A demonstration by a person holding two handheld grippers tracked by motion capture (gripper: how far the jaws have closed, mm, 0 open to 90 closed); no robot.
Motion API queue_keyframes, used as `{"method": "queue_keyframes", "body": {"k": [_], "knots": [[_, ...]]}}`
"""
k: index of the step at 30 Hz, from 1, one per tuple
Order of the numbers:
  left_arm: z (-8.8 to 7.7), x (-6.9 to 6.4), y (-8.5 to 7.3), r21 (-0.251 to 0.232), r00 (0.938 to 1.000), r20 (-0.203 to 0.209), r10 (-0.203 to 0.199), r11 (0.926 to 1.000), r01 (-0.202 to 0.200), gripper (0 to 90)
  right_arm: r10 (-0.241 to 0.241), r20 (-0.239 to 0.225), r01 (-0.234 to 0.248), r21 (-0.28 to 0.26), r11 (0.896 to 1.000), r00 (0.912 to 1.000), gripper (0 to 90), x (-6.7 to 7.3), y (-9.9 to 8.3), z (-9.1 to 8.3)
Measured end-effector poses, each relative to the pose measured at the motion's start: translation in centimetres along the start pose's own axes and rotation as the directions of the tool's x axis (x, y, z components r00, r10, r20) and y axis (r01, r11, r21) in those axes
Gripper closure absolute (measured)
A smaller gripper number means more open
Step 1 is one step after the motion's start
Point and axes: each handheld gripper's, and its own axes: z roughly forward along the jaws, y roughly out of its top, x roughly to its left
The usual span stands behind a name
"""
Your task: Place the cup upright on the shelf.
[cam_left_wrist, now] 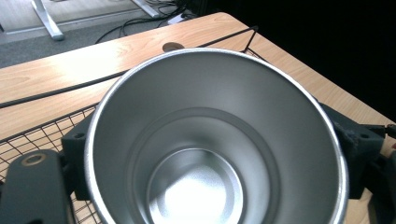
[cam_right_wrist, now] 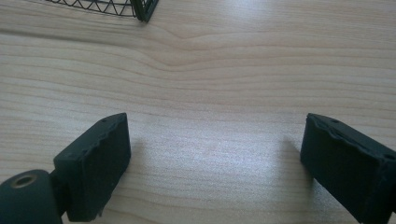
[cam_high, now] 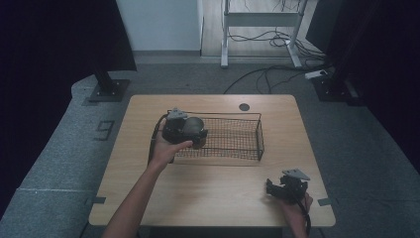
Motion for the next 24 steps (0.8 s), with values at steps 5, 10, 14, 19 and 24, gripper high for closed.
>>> {"method": "queue_keyframes", "body": {"k": [5, 10, 14, 19, 24], "knots": [[0.4, 0.3, 0.0, 0.008, 0.9998, 0.01, -0.017, 0.9998, 0.017, 14.8, 0.0, 0.0, 0.0, 0.001, 1.0, 1.0, 8.3, 0.0, 0.0, 0.0], [0.7, 0.2, 0.4, 0.011, 0.9999, 0.01, -0.008, 0.9999, 0.008, 14.8, 0.0, 0.0, 0.0, 0.001, 1.0, 1.0, 8.3, 0.0, 0.0, 0.0], [1.0, 0.1, 0.6, 0.012, 1.0, 0.005, -0.004, 0.9999, 0.004, 14.8, 0.0, 0.0, 0.0, 0.001, 1.0, 1.0, 8.3, 0.0, 0.0, 0.0], [1.7, 0.2, 0.7, 0.035, 0.9998, -0.012, 0.016, 0.9992, -0.016, 14.8, 0.0, -0.001, 0.0, 0.001, 1.0, 1.0, 8.3, 0.0, 0.0, 0.0], [2.5, 0.5, 0.8, 0.05, 0.9997, -0.023, 0.012, 0.9987, -0.011, 14.8, 0.0, -0.001, 0.0, 0.001, 1.0, 1.0, 8.3, 0.0, 0.0, 0.0]]}}
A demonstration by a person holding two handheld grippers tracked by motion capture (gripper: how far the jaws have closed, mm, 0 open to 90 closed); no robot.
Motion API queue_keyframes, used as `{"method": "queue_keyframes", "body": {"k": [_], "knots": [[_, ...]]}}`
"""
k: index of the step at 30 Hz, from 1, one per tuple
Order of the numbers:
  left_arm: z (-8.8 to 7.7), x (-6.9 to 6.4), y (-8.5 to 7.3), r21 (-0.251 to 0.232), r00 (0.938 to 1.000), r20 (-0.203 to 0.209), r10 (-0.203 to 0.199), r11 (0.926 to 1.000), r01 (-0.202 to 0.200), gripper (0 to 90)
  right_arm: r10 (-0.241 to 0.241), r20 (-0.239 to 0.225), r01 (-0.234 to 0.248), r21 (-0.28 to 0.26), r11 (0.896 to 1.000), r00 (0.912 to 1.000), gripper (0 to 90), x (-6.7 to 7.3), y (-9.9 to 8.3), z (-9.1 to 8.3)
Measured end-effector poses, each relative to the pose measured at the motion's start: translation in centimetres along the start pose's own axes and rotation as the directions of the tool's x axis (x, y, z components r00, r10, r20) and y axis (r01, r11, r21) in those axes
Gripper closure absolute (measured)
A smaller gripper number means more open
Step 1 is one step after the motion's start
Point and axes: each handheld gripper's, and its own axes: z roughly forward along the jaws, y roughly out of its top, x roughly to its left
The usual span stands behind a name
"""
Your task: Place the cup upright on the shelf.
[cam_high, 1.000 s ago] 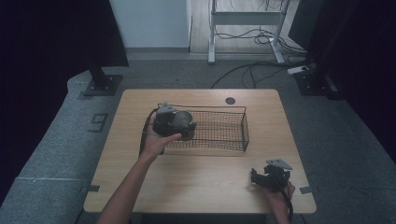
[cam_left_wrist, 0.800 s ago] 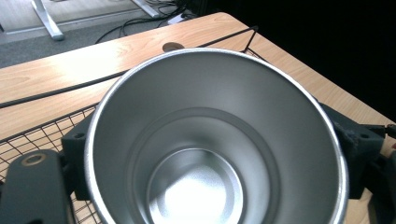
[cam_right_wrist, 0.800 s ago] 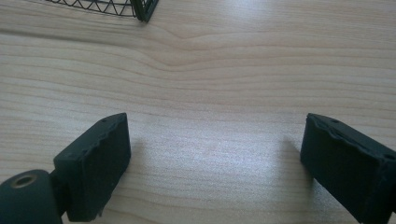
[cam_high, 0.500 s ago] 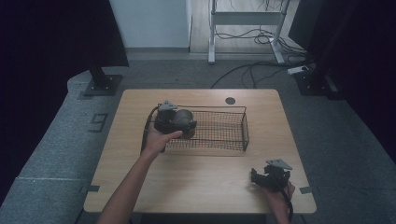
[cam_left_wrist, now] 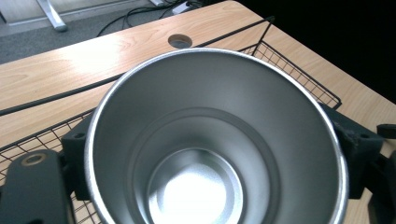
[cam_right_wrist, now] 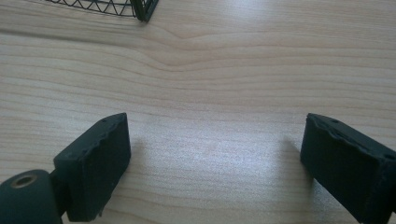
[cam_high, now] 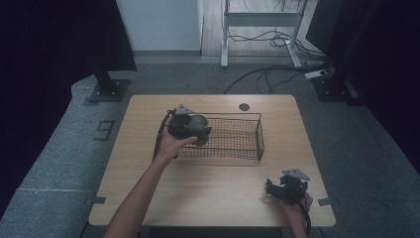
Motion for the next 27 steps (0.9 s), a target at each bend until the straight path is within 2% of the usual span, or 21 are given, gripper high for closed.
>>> {"method": "queue_keyframes", "body": {"k": [19, 27], "knots": [[2.0, 1.4, -0.3, 0.025, 0.9987, -0.021, -0.047, 0.9986, 0.047, 14.8, 0.0, 0.0, 0.0, 0.0, 1.0, 1.0, 8.3, 0.0, 0.0, 0.0], [3.1, 1.5, -0.5, 0.045, 0.9986, -0.034, -0.041, 0.9981, 0.043, 14.8, 0.0, 0.0, 0.0, 0.0, 1.0, 1.0, 8.3, 0.0, 0.0, 0.0]]}}
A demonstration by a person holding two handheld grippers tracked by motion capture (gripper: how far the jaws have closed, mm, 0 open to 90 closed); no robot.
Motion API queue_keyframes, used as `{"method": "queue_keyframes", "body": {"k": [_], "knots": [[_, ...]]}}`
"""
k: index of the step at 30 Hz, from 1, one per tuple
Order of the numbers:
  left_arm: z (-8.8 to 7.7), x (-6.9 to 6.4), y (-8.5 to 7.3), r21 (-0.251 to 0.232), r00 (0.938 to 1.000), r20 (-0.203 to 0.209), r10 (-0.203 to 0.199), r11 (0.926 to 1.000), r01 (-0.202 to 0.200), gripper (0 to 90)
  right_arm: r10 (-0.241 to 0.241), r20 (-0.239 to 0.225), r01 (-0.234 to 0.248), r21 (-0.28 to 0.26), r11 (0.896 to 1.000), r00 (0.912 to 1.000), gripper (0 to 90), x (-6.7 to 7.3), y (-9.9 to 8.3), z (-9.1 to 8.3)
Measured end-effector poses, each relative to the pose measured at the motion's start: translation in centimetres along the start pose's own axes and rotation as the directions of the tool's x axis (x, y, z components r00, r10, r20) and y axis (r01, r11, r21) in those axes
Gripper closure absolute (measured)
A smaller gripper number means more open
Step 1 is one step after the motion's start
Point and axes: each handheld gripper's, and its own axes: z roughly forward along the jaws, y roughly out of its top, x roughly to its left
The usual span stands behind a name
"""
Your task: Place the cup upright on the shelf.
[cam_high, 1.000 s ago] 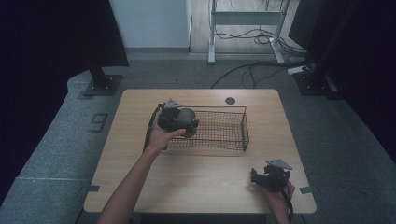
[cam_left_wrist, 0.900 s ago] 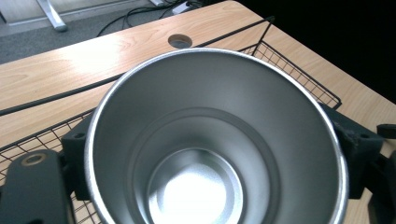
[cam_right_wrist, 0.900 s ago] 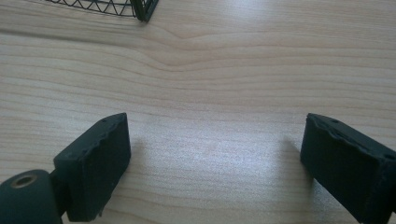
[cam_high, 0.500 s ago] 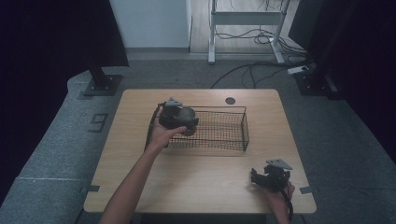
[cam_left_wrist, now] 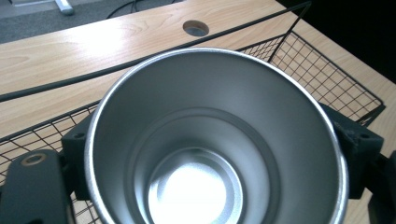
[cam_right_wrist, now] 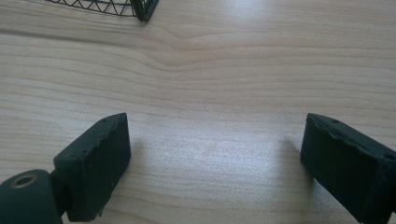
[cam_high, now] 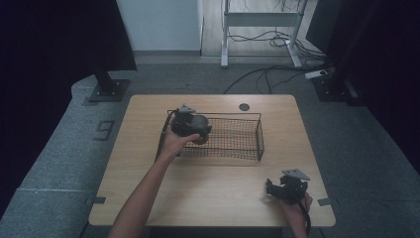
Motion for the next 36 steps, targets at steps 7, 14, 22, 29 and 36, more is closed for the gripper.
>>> {"method": "queue_keyframes", "body": {"k": [7, 14, 22, 29, 36], "knots": [[1.0, 0.0, -0.2, 0.023, 0.9999, -0.01, 0.006, 0.9997, -0.006, 14.7, 0.0, -0.001, 0.0, 0.0, 1.0, 1.0, 8.3, 0.0, 0.0, 0.0], [1.6, -0.1, -0.3, 0.031, 0.9999, -0.011, 0.003, 0.9995, -0.003, 14.7, 0.0, 0.0, 0.0, 0.0, 1.0, 1.0, 8.3, 0.0, 0.0, 0.0], [2.3, -0.1, -0.4, 0.046, 0.9999, -0.011, -0.011, 0.9989, 0.011, 14.7, 0.0, 0.0, 0.0, 0.0, 1.0, 1.0, 8.3, 0.0, 0.0, 0.0], [2.8, 0.0, -0.5, 0.057, 0.9998, -0.012, -0.013, 0.9983, 0.013, 14.7, 0.0, -0.001, 0.0, 0.0, 1.0, 1.0, 8.3, 0.0, 0.0, 0.0], [3.5, 0.1, -0.8, 0.082, 0.9998, -0.005, -0.021, 0.9964, 0.021, 14.7, 0.0, 0.0, 0.0, 0.0, 1.0, 1.0, 8.3, 0.0, 0.0, 0.0]]}}
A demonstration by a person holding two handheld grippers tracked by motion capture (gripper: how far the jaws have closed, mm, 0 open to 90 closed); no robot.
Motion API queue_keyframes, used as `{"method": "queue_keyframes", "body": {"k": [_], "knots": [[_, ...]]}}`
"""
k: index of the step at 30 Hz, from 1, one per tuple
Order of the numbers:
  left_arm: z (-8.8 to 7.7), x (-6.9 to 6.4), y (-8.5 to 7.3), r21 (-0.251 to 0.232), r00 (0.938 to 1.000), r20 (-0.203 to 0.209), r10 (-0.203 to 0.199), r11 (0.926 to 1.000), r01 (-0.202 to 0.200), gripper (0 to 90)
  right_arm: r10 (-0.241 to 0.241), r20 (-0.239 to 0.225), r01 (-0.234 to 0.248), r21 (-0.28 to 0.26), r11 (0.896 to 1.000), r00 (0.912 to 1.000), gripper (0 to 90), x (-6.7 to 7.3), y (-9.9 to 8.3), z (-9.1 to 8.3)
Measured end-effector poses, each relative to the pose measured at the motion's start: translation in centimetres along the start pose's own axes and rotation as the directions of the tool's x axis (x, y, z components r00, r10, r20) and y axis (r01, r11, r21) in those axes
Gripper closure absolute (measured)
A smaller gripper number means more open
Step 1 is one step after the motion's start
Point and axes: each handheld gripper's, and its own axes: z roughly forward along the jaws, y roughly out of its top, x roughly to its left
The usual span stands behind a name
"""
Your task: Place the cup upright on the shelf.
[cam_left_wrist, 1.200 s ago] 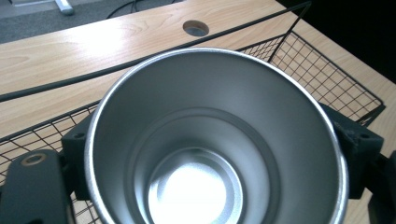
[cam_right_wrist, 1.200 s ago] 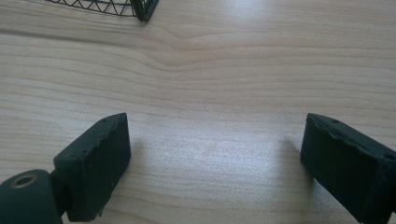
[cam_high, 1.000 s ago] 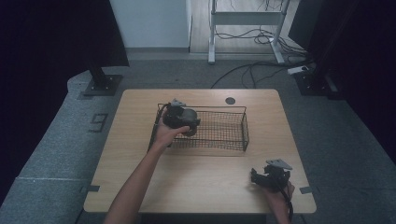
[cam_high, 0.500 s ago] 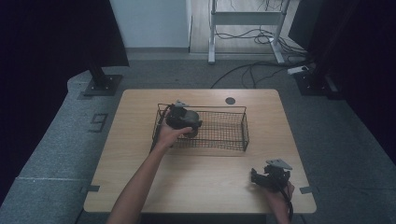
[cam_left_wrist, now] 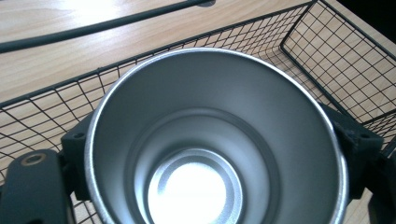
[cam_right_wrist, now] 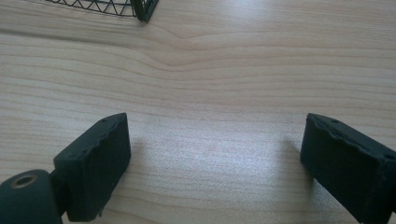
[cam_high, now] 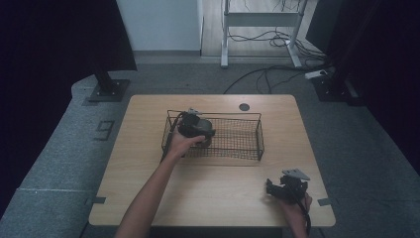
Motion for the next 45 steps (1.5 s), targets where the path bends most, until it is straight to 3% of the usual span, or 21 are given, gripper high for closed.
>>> {"method": "queue_keyframes", "body": {"k": [30, 45], "knots": [[1.7, 0.2, -0.4, 0.077, 0.9999, -0.014, -0.006, 0.997, 0.007, 14.5, 0.0, 0.0, 0.0, 0.0, 1.0, 1.0, 8.3, 0.0, 0.0, 0.0], [2.3, 0.0, -0.6, 0.115, 0.9998, -0.019, 0.01, 0.9933, -0.008, 14.5, 0.0, 0.0, 0.0, 0.0, 1.0, 1.0, 8.3, 0.0, 0.0, 0.0]]}}
